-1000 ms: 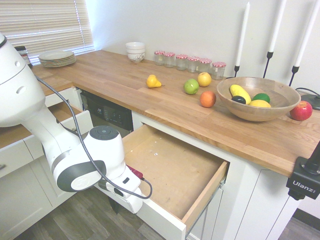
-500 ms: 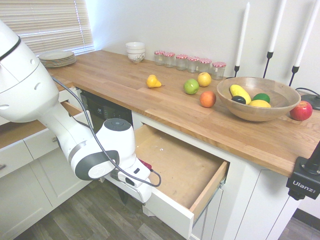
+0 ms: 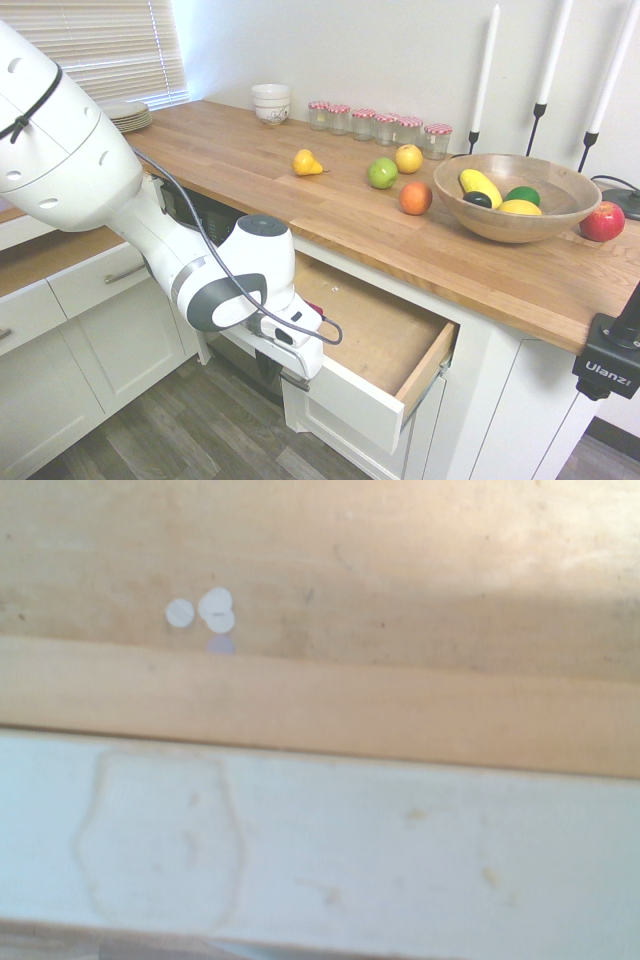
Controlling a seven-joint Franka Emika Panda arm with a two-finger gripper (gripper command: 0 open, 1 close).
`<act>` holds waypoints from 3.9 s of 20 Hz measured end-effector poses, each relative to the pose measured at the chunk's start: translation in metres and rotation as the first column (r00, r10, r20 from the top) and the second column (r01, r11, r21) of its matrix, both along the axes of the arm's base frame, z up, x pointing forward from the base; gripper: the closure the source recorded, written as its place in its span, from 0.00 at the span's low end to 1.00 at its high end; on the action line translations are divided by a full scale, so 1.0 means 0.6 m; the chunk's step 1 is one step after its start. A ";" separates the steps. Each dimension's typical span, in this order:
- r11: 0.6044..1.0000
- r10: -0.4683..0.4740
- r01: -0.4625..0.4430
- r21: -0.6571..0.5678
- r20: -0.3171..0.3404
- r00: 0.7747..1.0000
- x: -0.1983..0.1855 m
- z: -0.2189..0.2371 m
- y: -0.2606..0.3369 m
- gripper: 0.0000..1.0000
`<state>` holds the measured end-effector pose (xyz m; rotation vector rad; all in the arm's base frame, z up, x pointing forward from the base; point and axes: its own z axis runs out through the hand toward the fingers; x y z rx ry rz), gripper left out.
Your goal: Close the drawer
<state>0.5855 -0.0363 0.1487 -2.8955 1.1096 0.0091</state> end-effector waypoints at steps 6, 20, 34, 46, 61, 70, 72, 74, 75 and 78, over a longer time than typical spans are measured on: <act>1.000 0.000 0.000 0.001 0.004 1.000 0.058 0.011 0.003 1.00; 1.000 -0.011 0.011 0.002 -0.003 1.000 0.157 0.008 -0.015 1.00; 1.000 -0.010 0.010 -0.020 -0.008 1.000 0.217 -0.001 -0.017 1.00; 1.000 0.009 -0.008 -0.030 0.039 0.999 0.269 0.011 -0.011 1.00; 0.999 0.013 -0.012 -0.035 0.044 0.999 0.274 0.009 -0.011 1.00; 0.999 0.003 -0.001 -0.035 0.045 0.999 0.275 0.007 -0.017 0.00; 0.999 0.001 0.001 -0.035 0.046 0.999 0.275 0.008 -0.019 0.00; 0.999 0.000 0.001 -0.034 0.047 0.999 0.275 0.008 -0.020 0.00; 0.999 0.000 0.001 -0.034 0.047 0.999 0.275 0.008 -0.019 0.00; 0.999 -0.001 0.003 -0.034 0.048 0.999 0.275 0.008 -0.019 0.00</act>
